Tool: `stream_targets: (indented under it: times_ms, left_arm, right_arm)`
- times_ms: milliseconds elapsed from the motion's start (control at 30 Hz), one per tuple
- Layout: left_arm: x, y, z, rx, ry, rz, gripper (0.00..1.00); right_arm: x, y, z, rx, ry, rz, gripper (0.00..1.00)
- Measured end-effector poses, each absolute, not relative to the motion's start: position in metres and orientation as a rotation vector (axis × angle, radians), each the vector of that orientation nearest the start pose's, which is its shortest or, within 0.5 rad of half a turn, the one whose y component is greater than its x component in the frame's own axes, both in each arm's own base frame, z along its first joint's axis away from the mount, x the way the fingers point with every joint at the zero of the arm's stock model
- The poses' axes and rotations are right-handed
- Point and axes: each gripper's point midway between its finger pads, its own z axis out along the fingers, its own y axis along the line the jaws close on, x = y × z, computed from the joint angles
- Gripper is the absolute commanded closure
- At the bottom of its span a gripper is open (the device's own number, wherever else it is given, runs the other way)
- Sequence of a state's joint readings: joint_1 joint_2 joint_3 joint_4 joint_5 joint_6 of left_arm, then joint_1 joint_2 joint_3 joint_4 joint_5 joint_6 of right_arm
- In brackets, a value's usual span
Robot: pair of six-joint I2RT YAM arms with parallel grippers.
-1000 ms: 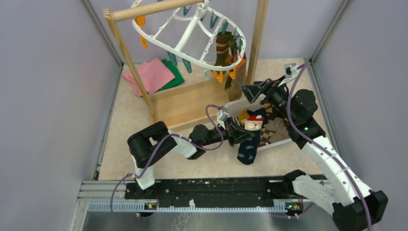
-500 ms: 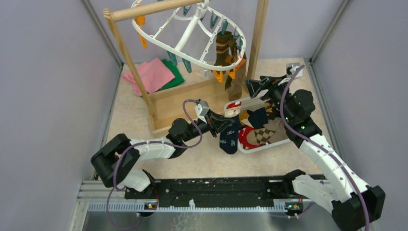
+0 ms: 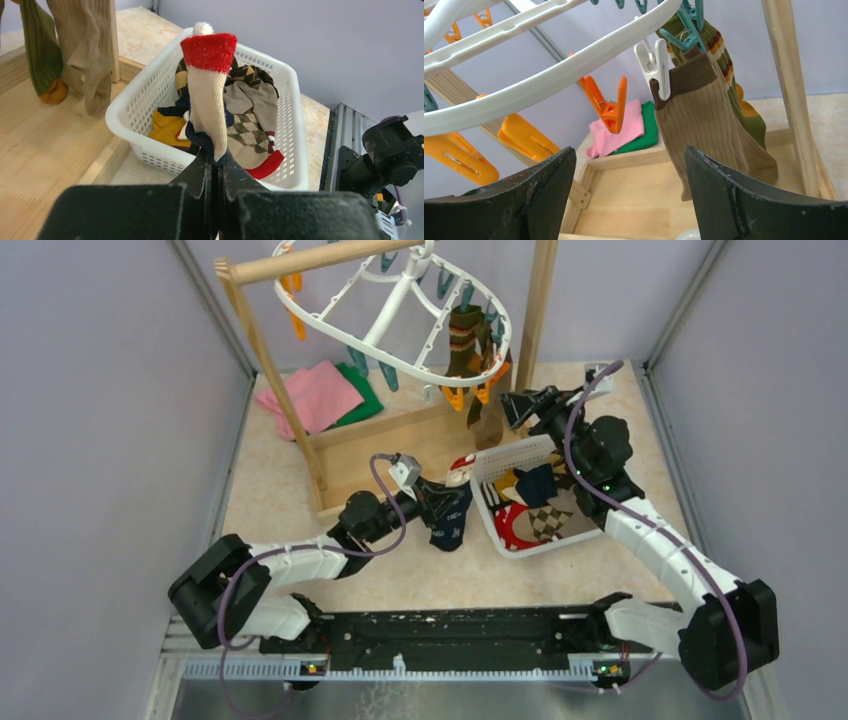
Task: Clip the socks to the hanger
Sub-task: Open the clamp at the hanger.
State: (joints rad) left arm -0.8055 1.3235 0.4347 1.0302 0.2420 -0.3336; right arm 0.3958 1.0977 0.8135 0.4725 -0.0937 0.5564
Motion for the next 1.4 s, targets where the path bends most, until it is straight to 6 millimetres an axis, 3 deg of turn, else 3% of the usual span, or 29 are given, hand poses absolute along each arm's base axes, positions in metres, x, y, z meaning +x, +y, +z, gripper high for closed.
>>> stream_targets:
  times_ms: [667,1100,1400]
  left_arm:
    - [0.239,-0.314,0.212,0.527,1.422,-1.084,1.00]
    - [0.237,-0.310,0.207,0.506,1.442,-1.089,1.00]
    - [0.238,-0.308,0.208,0.499,1.440,-1.090,1.00]
  right_arm:
    - [0.376,0.207,0.368,0.001,1.324,0.900,0.21]
    - [0.388,0.224,0.382,-0.012,1.292,0.917,0.30]
    - [0.391,0.222,0.383,-0.009,1.281,0.870,0.32]
